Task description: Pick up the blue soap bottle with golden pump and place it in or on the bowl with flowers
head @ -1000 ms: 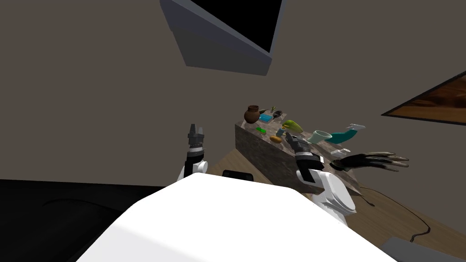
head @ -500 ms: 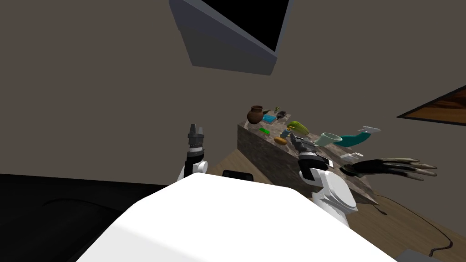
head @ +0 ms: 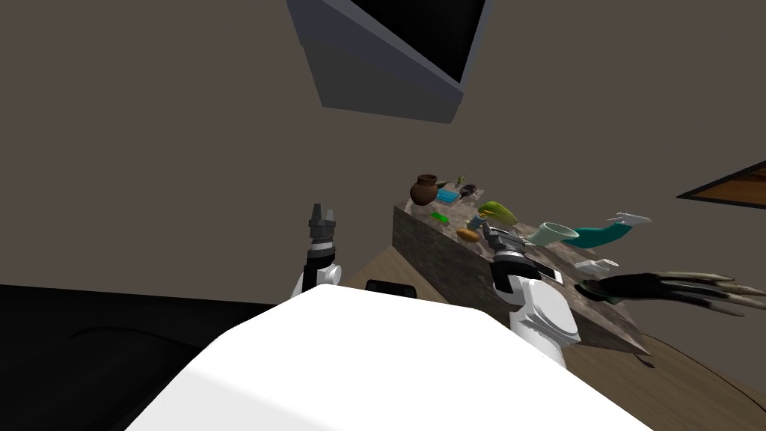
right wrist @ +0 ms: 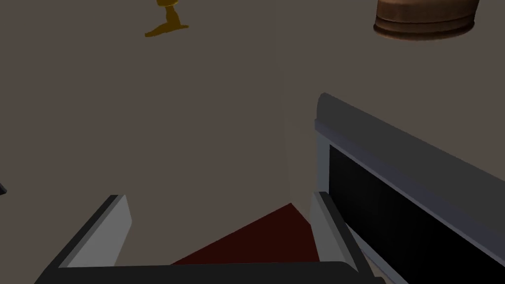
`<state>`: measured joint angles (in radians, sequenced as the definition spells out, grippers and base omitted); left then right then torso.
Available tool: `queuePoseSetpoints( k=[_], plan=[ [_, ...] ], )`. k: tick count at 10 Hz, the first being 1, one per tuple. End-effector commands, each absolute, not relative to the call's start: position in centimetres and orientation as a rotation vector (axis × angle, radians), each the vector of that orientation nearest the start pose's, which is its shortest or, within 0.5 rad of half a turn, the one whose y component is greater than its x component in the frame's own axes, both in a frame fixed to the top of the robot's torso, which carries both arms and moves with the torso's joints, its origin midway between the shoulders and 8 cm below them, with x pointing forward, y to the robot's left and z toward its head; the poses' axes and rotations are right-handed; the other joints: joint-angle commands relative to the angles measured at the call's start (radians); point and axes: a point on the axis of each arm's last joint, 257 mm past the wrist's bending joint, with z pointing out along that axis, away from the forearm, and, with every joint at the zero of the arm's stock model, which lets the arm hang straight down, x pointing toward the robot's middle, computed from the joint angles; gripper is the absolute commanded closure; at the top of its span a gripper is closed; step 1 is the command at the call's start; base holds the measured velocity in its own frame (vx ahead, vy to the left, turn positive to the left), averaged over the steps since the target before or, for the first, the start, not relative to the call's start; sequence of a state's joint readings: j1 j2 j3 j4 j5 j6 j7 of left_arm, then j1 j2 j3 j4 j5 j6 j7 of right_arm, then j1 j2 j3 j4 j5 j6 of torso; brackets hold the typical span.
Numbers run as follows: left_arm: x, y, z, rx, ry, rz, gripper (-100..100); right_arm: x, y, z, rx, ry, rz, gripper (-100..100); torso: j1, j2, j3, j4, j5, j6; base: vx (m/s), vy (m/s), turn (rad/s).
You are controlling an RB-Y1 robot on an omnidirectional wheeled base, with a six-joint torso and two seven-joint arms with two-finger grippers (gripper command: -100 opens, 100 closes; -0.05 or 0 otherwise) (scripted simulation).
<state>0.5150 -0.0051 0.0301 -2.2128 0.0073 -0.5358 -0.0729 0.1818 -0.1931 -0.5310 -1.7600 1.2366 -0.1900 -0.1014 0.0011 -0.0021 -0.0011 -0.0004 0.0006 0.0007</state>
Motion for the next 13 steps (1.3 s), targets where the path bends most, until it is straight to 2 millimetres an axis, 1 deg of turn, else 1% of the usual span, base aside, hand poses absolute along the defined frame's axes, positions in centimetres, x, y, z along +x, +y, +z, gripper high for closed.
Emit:
queuePoseSetpoints(
  k=[1,2,3,5,7,8,11,12,13],
  plan=[
    [34.7,29.5,-0.3,-0.670,0.650,-1.193,0,43.1,-52.8,-15.3,0.375,1.393,-0.228,-100,0.000,0.000,0.000,0.000,0.000,0.000,0.048,0.038,0.044],
    [34.7,29.5,-0.3,-0.670,0.650,-1.193,0,42.7,-54.0,-15.9,0.404,1.399,-0.274,-100,0.000,-0.001,0.000,0.000,0.000,0.000,0.073,0.045,0.061],
    [34.7,29.5,-0.3,-0.670,0.650,-1.193,0,42.7,-54.0,-16.0,0.393,1.405,-0.288,-100,0.001,-0.002,-0.001,0.000,0.000,0.000,0.063,0.023,0.013],
    [34.7,29.5,-0.3,-0.670,0.650,-1.193,0,41.9,-56.0,-17.6,0.442,1.425,-0.384,-100,-0.001,-0.002,-0.001,0.000,0.000,0.000,0.085,0.025,0.037],
    [34.7,29.5,-0.3,-0.670,0.650,-1.193,0,41.0,-57.4,-19.3,0.482,1.450,-0.471,-100,0.000,-0.006,-0.003,-0.001,0.000,0.000,0.146,0.020,0.034],
    [34.7,29.5,-0.3,-0.670,0.650,-1.193,0,41.0,-57.4,-19.3,0.482,1.450,-0.471,-100,-0.001,-0.008,-0.004,-0.002,0.000,0.000,0.109,-0.013,0.009],
    [34.7,29.5,-0.3,-0.670,0.650,-1.193,0,39.8,-58.4,-21.7,0.546,1.481,-0.559,-100,-0.004,-0.004,-0.003,-0.001,-0.001,0.000,0.120,-0.043,0.019],
    [34.7,29.5,-0.3,-0.670,0.650,-1.193,0,41.1,-57.5,-21.2,0.503,1.485,-0.543,-100,-0.007,-0.007,-0.004,-0.001,-0.001,0.000,0.136,-0.058,0.005],
    [34.7,29.5,-0.3,-0.670,0.650,-1.193,0,40.3,-57.9,-21.7,0.536,1.484,-0.548,-100,-0.006,-0.007,-0.004,-0.002,-0.001,0.000,0.057,-0.022,0.007]
  ],
)
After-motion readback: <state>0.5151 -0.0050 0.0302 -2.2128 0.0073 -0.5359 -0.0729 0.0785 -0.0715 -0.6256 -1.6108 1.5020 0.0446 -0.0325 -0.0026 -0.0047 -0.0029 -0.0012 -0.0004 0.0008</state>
